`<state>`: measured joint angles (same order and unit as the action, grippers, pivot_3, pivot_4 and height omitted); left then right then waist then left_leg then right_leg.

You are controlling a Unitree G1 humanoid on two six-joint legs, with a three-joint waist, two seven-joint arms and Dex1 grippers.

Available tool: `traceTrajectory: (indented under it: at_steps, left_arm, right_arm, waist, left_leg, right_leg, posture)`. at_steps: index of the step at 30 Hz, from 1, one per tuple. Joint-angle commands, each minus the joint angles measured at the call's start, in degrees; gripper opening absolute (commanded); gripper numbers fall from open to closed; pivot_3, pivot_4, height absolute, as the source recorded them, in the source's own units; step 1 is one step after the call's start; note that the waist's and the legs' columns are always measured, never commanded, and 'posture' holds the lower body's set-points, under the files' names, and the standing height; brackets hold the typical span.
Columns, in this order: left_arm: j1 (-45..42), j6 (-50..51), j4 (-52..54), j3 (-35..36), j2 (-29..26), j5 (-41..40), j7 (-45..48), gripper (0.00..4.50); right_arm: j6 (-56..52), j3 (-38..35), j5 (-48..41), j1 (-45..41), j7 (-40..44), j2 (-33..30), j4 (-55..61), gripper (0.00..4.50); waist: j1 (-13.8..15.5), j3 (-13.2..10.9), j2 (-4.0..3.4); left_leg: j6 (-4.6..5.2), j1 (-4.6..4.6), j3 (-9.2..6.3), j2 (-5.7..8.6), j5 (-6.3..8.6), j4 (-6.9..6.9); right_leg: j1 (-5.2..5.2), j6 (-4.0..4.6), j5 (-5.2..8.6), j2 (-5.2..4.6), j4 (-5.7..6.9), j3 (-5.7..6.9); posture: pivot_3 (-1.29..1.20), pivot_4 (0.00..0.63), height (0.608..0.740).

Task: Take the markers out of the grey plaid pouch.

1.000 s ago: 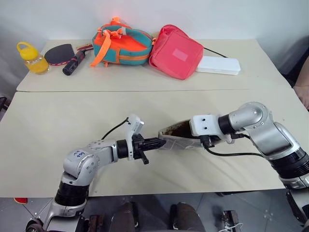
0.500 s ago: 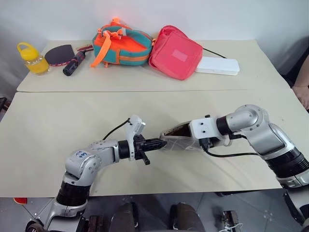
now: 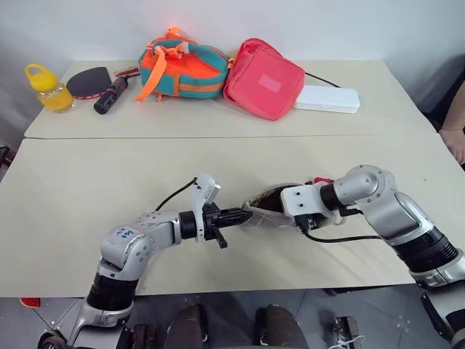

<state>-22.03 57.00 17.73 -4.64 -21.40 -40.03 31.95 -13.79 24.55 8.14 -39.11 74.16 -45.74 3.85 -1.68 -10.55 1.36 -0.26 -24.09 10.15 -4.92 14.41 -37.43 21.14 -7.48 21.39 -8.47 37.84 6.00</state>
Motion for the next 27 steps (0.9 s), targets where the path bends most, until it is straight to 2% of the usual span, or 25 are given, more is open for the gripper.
traceTrajectory:
  at_steps: [1,5,9,13,20,25,27]
  left_arm:
    - [0.57,-0.47,1.17,0.13,-0.4,0.49,-0.18,0.0]
    - [0.43,-0.7,1.09,0.09,-0.22,0.66,-0.31,0.0]
    - [0.5,-0.82,1.26,0.15,-0.42,0.87,-0.42,0.0]
    - [0.76,-0.95,1.26,0.5,-0.89,1.04,-0.31,0.0]
    - [0.82,-1.57,1.03,0.19,-0.93,1.51,-0.47,0.0]
    - [0.05,-2.15,0.35,0.29,-0.52,1.42,-0.25,0.0]
    - [-0.09,-2.42,0.05,0.09,-0.52,1.67,-0.11,0.0]
  right_arm:
    - [-0.29,1.01,1.78,-0.09,-0.15,0.7,-1.36,1.82]
    - [-2.09,1.62,1.74,0.41,1.73,0.88,-1.29,1.82]
    - [-3.29,-0.35,0.03,0.85,1.91,0.9,-0.35,1.05]
    - [-4.02,-4.37,-3.29,1.17,1.94,-0.08,1.01,1.05]
    - [-12.14,-14.23,-15.31,2.17,3.76,-2.21,8.26,1.05]
    - [-15.55,-17.39,-20.97,3.18,4.25,-4.16,11.28,1.05]
    - [-16.09,-18.84,-23.15,2.06,2.71,-2.71,10.54,1.05]
  waist:
    - [-0.04,0.0,0.0]
    - [-0.06,0.0,0.0]
    - [-0.02,0.01,0.01]
    - [0.06,0.01,0.01]
    - [0.17,0.01,0.01]
    - [0.26,0.01,0.02]
    - [0.11,0.01,0.02]
  left_leg:
    - [0.0,0.0,0.0,0.0,0.0,0.0]
    - [0.0,0.01,0.0,0.0,0.0,-0.03]
    - [0.0,0.01,-0.01,0.0,0.0,-0.02]
    - [0.01,0.0,-0.02,0.0,0.0,-0.02]
    - [0.01,-0.04,-0.03,0.01,0.01,0.01]
    - [0.03,-0.06,-0.05,0.03,0.02,0.03]
    - [0.03,-0.05,-0.05,0.03,0.02,0.03]
  right_leg:
    - [0.0,0.0,0.0,0.0,0.0,0.0]
    - [-0.02,0.0,0.0,0.0,0.0,0.0]
    - [-0.04,0.0,0.0,0.0,-0.01,0.0]
    - [-0.03,0.0,0.0,0.0,-0.01,0.01]
    - [0.0,0.0,0.0,-0.01,-0.03,0.02]
    - [-0.01,0.0,0.0,-0.03,-0.08,0.02]
    - [-0.01,0.0,0.0,-0.03,-0.08,0.02]
  posture:
    - [0.0,0.15,0.74]
    - [0.0,0.15,0.74]
    - [0.0,0.15,0.74]
    - [0.0,0.15,0.74]
    - [0.0,0.15,0.74]
    - [0.0,0.15,0.74]
    - [0.0,0.15,0.74]
